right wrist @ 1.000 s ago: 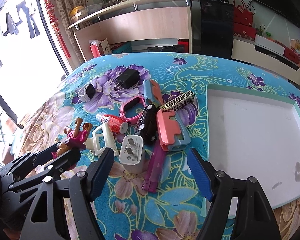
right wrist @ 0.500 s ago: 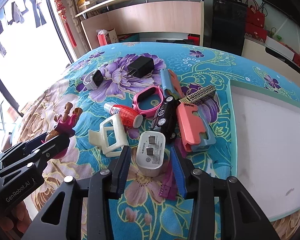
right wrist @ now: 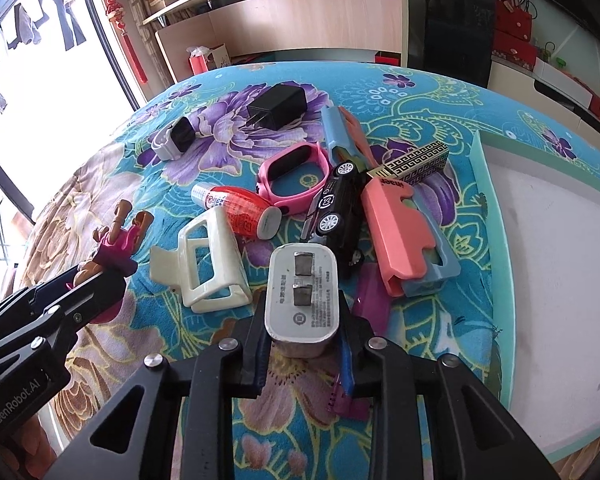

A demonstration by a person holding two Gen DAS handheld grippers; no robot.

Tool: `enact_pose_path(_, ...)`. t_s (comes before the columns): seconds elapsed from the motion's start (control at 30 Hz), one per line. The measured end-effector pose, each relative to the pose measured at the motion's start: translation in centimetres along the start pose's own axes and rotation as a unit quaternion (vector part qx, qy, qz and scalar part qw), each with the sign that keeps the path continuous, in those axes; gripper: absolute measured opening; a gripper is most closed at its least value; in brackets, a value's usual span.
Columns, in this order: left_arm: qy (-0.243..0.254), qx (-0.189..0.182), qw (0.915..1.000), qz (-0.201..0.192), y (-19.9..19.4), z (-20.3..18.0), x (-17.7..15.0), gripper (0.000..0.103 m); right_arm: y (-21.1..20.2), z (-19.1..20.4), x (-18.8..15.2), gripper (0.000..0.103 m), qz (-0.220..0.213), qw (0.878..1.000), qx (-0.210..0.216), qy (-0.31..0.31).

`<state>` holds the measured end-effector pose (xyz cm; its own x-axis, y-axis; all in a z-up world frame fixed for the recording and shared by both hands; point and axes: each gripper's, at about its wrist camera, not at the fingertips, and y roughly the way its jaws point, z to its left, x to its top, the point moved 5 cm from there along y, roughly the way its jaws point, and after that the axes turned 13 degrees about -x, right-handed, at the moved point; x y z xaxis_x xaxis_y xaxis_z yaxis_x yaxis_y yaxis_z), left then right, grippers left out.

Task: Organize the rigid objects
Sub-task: 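Grasp the white square charger with the right tool, then carry the charger into the white tray with the right tool while the left carries the dog there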

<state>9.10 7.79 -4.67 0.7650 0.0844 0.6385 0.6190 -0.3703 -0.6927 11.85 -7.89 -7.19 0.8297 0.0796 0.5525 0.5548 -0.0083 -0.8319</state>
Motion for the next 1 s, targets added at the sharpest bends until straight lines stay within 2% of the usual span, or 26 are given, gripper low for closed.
enact_pose_path(0.3, 0.02, 0.015, 0.9997, -0.002, -0.7, -1.3, 0.7, 0.046, -2.0, -0.8, 0.5, 0.028, -0.023, 0.999, 0.021, 0.02)
enact_pose_path(0.5, 0.053, 0.018, 0.9984, -0.001, -0.5, -3.9, 2.3, 0.046, -4.4, -3.3, 2.1, 0.028, -0.062, 0.996, 0.027, 0.05)
enact_pose_path(0.6, 0.074, 0.011, 0.9972, -0.003, 0.0, -6.0, 3.6, 0.046, -4.8, -6.3, 3.0, 0.028, -0.079, 0.994, -0.006, 0.072)
enact_pose_path(0.77, 0.103, -0.009, 0.9945, 0.013, 2.5, -10.5, 4.9, 0.046, -4.8, -13.5, 3.1, 0.028, -0.085, 0.985, -0.066, 0.138)
enact_pose_path(1.0, 0.152, -0.037, 0.9866, 0.048, 6.6, -17.3, 5.3, 0.046, -3.9, -22.5, 1.1, 0.028, -0.064, 0.966, -0.126, 0.217)
